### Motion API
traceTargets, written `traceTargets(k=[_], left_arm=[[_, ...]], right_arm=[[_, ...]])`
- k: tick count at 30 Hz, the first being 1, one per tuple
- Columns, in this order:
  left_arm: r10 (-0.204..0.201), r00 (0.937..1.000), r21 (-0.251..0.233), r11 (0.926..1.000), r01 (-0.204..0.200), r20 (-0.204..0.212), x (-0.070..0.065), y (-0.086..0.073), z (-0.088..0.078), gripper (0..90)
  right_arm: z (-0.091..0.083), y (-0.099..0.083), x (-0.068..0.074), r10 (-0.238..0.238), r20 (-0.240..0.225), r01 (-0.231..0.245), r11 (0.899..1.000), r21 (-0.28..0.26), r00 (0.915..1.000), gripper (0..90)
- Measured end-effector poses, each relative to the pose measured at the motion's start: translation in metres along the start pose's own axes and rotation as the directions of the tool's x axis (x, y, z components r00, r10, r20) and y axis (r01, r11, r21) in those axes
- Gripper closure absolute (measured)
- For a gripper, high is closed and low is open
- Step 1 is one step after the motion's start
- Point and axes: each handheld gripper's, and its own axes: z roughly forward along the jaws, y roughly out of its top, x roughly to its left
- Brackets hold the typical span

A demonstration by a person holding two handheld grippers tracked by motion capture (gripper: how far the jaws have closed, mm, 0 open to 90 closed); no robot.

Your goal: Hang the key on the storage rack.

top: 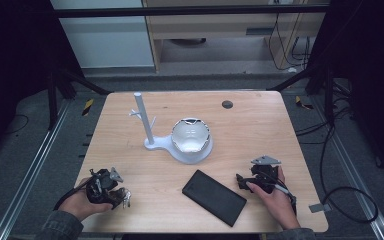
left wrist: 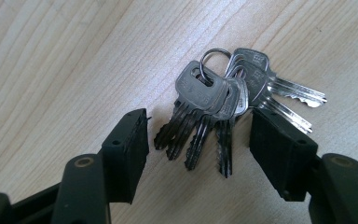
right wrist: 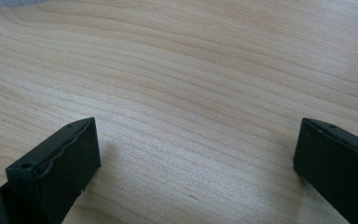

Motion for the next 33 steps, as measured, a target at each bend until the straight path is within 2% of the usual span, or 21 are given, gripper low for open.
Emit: traceTargets(k=[8,14,17,21,23,28,33], left_arm=[[-0.034,0.9963,0.002,0.9994,0.033,0.079,0.009,0.0,0.003,35.7],[-0.031,0.9941,0.015,0.9994,0.03,0.104,0.011,0.002,0.003,37.5],[-0.029,0.9943,0.026,0.9993,0.026,0.103,0.013,0.003,0.002,44.5],[-0.038,0.9945,0.03,0.9989,0.035,0.097,0.013,0.003,0.0,60.8],[-0.043,0.9947,0.033,0.9987,0.04,0.094,0.012,0.004,0.0,71.9],[-0.048,0.9959,0.043,0.9981,0.045,0.077,0.008,0.004,-0.002,76.4],[-0.067,0.9955,0.039,0.9972,0.064,0.067,0.008,0.001,-0.007,84.8]], right_arm=[[0.0,0.0,0.0,0.002,-0.002,-0.002,1.0,0.001,1.0,0.7],[0.0,0.0,0.001,0.003,-0.005,-0.003,1.0,0.001,1.0,0.7],[0.0,0.0,0.001,0.002,-0.006,-0.002,1.0,0.002,1.0,0.7],[0.0,0.0,0.001,0.002,-0.007,-0.002,1.0,0.002,1.0,0.7],[0.0,0.0,0.001,-0.001,-0.007,0.001,1.0,0.003,1.0,0.7],[0.0,0.0,0.001,-0.005,-0.004,0.005,1.0,0.002,1.0,0.7],[0.0,0.0,0.001,-0.003,-0.004,0.003,1.0,0.003,1.0,0.7]])
